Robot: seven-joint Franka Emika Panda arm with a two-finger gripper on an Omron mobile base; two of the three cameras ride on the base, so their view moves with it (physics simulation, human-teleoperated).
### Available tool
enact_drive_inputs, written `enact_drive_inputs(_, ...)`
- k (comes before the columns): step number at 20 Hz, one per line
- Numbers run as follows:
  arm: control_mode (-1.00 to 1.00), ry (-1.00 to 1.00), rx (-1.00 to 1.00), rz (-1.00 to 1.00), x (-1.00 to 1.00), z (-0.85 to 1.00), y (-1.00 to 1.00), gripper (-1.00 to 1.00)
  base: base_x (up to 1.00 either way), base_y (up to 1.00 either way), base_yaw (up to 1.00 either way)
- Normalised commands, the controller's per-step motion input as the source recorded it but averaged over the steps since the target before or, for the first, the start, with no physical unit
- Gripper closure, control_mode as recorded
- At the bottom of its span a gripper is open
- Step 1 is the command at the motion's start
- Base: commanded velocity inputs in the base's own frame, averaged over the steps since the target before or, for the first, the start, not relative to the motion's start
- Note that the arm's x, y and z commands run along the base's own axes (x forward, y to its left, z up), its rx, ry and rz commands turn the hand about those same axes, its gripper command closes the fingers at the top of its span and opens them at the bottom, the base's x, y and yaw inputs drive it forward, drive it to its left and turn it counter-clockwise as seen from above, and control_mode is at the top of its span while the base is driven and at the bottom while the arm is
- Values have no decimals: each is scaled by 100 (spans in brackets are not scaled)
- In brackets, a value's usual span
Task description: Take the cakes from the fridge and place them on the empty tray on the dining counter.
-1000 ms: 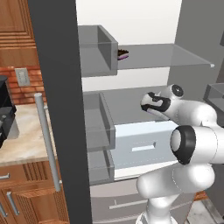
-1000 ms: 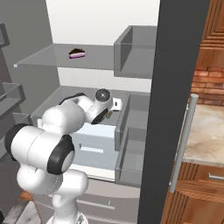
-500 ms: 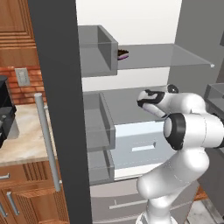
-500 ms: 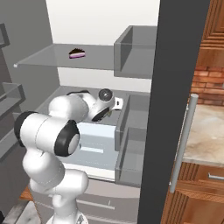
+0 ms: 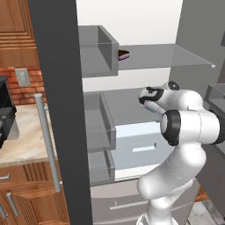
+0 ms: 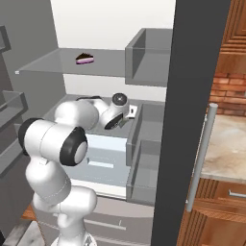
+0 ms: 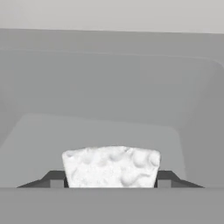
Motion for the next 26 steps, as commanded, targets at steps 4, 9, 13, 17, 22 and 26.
enact_drive_inputs(4,-100,-2,0,0,-10,0,0,100,0,0,0)
enact_drive_inputs(9,-100,-21,-4,8,-93,10,30,100,0,0,0)
enact_drive_inputs(13,-100,-19,-15,11,-100,70,42,100,0,0,0)
enact_drive_inputs(17,-100,-10,-16,3,-88,100,12,100,0,0,0)
enact_drive_inputs(22,-100,7,-14,0,-73,100,1,100,0,0,0)
enact_drive_inputs(26,-100,26,-15,0,-71,100,9,100,0,0,0)
